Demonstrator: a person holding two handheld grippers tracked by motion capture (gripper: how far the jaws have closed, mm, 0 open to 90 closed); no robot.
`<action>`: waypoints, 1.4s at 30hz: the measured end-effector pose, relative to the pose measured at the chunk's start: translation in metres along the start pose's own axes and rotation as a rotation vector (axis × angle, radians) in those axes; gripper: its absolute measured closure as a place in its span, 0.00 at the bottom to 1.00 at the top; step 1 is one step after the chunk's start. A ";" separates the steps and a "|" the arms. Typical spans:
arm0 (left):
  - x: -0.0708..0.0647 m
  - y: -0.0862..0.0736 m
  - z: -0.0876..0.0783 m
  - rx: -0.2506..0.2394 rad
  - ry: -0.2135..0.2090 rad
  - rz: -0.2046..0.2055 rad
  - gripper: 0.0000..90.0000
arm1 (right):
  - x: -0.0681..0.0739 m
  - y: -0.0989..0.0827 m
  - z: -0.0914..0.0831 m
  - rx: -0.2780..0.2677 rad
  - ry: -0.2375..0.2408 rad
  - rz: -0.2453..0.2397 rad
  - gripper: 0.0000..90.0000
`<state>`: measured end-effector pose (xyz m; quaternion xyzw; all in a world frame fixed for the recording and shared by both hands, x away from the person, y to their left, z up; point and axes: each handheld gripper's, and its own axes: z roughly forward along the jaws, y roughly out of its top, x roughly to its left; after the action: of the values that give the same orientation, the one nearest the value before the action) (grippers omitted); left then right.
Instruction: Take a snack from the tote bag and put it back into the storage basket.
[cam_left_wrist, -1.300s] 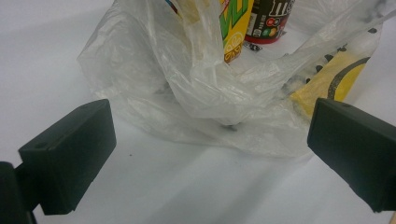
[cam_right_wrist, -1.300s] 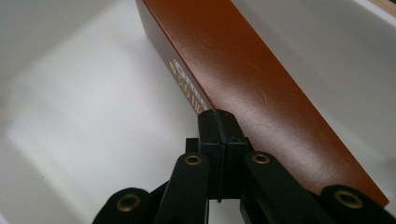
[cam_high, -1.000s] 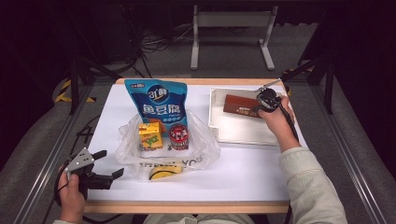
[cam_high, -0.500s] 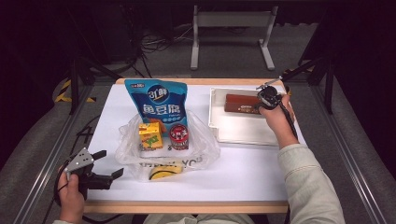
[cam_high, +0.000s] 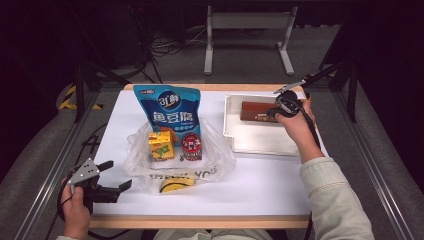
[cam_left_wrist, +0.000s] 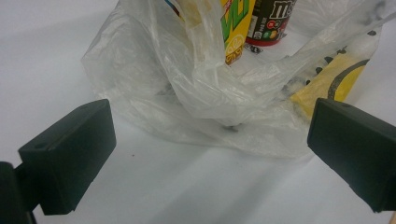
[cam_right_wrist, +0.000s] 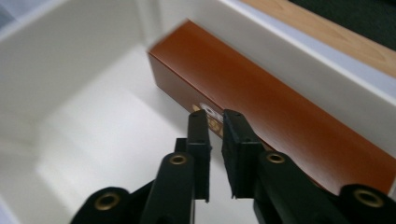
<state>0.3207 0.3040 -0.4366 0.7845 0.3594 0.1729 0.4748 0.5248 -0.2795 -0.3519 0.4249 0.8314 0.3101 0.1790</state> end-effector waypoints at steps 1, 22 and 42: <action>0.000 0.000 0.000 0.000 0.000 0.000 0.02 | 0.000 0.000 0.000 0.000 0.000 0.000 0.88; -0.001 0.000 0.000 0.003 -0.001 0.004 0.02 | 0.038 0.029 -0.044 -0.197 0.167 -0.058 0.47; 0.000 0.000 0.000 0.004 -0.002 0.003 0.02 | 0.099 0.077 -0.054 -0.295 0.305 -0.257 0.40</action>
<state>0.3205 0.3040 -0.4365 0.7861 0.3580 0.1724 0.4734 0.4834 -0.1842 -0.2639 0.2332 0.8419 0.4631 0.1495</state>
